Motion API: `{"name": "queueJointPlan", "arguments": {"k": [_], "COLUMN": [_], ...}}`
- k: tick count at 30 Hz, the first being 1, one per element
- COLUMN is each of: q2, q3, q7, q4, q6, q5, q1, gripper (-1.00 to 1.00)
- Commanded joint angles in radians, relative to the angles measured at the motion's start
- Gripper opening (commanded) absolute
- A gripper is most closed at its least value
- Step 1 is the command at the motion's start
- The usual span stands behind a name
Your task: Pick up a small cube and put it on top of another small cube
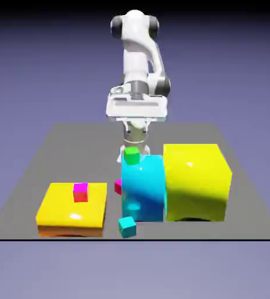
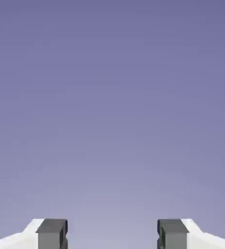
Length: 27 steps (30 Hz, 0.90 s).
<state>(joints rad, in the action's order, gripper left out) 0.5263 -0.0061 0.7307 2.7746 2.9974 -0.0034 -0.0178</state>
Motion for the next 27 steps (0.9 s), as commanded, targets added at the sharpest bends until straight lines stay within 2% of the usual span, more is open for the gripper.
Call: {"name": "queueJointPlan", "arguments": {"k": [1, 27], "q2": [-0.036, -0.979], "q3": [-0.005, -0.138], "q7": [-0.009, -0.230], "q4": [-0.029, -0.792], "q6": [-0.033, -0.887], "q5": [-0.003, -0.075], "q1": [-0.005, -0.129], "gripper": [0.00, 0.00]}}
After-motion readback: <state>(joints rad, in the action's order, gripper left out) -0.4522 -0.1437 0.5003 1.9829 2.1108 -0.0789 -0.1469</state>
